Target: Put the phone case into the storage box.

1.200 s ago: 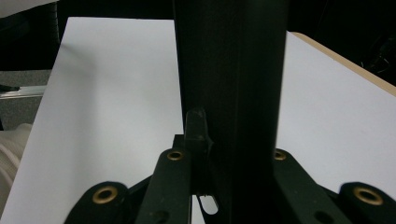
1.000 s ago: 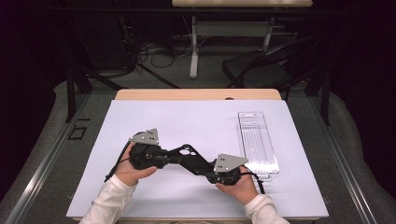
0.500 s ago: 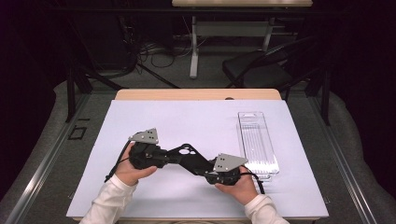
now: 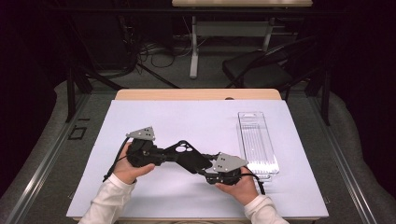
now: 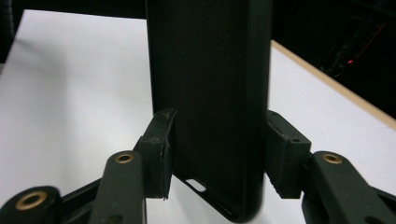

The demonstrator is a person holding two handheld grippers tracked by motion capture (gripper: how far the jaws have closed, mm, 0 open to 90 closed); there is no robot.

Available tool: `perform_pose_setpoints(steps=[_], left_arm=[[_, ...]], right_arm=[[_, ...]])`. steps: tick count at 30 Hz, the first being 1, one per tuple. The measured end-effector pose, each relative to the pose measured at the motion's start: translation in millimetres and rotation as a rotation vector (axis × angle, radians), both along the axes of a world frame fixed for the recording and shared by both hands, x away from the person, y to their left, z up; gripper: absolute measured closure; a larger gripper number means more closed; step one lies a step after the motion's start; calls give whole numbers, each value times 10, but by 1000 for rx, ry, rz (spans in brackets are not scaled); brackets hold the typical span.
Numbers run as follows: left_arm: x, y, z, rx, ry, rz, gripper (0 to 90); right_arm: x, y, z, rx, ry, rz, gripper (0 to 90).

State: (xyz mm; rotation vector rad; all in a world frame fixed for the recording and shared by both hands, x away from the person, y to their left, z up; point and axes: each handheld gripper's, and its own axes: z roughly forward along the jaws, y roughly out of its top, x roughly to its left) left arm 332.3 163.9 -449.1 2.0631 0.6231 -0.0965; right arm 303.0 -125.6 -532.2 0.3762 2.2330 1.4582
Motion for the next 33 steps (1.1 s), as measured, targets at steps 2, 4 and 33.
perform_pose_setpoints(steps=[2, 4, 33], left_arm=[[7, 18, 1, 1, 9, 16, 816], [16, 33, -2, -3, 20, 29, 816], [171, 14, 61, 85, 134, 103, 816]], right_arm=[[-9, 2, 8, 0, -17, -6, 467], [-16, 4, 11, -8, -28, -12, 457], [-70, 34, 145, -123, -120, -121, 394]])
